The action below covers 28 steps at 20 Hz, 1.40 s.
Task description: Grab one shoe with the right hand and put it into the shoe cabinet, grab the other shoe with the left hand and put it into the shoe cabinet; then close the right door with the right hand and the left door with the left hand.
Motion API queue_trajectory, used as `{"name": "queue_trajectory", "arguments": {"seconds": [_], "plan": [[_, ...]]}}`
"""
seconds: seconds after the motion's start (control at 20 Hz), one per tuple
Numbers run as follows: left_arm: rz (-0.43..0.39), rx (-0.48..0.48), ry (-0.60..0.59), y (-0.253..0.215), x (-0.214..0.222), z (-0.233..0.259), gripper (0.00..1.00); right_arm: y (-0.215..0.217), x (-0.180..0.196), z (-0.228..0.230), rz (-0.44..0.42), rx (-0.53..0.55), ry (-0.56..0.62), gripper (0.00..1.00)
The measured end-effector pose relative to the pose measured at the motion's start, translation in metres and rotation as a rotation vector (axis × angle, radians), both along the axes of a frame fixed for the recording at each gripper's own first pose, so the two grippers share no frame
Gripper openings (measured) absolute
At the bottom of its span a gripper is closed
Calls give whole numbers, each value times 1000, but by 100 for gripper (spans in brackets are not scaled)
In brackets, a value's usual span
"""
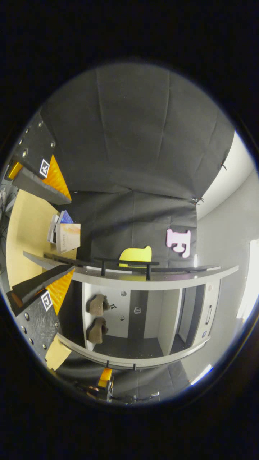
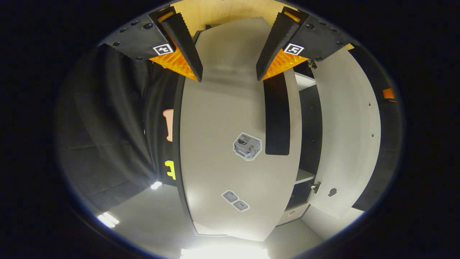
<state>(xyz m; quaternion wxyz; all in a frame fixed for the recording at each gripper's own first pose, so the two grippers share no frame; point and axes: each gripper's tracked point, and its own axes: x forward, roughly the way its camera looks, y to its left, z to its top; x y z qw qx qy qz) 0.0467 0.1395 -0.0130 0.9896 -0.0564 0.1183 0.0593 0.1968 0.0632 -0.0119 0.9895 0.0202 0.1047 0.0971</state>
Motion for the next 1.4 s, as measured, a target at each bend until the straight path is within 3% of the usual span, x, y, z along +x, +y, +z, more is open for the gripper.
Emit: {"name": "queue_trajectory", "arguments": {"seconds": [0.4,0.65,0.85,0.9,0.95,1.4], "plan": [[123,0,-102,48,68,39,100,-68,-31,-5,-105,-11,-25,95],[96,35,-130,41,110,54,100,-102,-45,-17,-160,-27,13,96],[90,101,-130,31,117,59,100,-116,-57,-26,-190,-35,26,96],[87,112,-133,28,117,61,89,-118,-58,-28,-191,-32,29,96],[87,117,-131,26,116,61,100,-117,-59,-30,-188,-27,35,96],[2,104,-135,-32,109,67,100,-110,-72,-54,-160,-3,81,96]]}}
